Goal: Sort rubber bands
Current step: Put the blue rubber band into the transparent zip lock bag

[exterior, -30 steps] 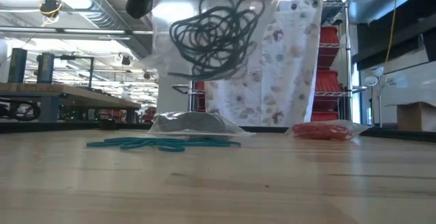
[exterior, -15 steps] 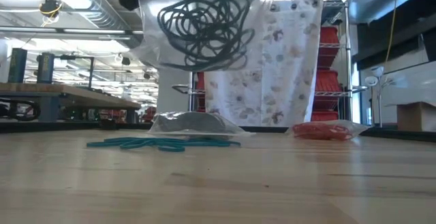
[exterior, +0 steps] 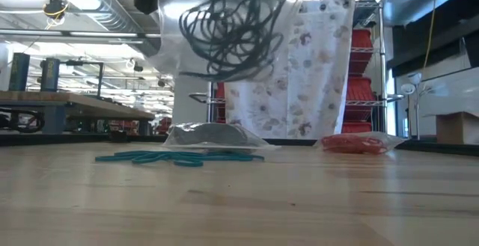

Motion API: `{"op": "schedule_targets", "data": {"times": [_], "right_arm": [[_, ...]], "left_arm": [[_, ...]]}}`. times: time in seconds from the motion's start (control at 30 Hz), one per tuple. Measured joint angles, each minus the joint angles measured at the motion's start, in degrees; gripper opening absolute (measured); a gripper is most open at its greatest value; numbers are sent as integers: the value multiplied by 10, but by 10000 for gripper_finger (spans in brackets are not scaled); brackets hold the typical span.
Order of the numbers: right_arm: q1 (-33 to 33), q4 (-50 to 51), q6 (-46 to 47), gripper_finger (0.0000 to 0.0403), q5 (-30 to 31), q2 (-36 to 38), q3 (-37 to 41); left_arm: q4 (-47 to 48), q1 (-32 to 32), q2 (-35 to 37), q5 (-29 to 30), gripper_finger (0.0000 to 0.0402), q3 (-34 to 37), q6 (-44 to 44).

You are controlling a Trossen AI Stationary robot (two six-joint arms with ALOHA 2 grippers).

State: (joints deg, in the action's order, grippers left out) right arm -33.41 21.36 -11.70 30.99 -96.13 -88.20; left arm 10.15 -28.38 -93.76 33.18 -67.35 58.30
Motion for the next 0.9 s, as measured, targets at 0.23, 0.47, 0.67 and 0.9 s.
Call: {"op": "schedule_targets", "data": {"times": [0.23, 0.47, 0.67, 0.9], "right_arm": [[1, -8, -41, 0, 9, 8, 0], [1, -23, -82, 0, 30, 8, 0], [0, 11, -66, 0, 21, 5, 0], [0, 41, -14, 0, -19, -6, 26]], "left_arm": [[-1, 0, 0, 0, 0, 0, 5], [-1, 0, 0, 0, 0, 0, 10], [-9, 0, 0, 0, 0, 0, 10], [-54, 0, 0, -13, 0, 0, -7]]}}
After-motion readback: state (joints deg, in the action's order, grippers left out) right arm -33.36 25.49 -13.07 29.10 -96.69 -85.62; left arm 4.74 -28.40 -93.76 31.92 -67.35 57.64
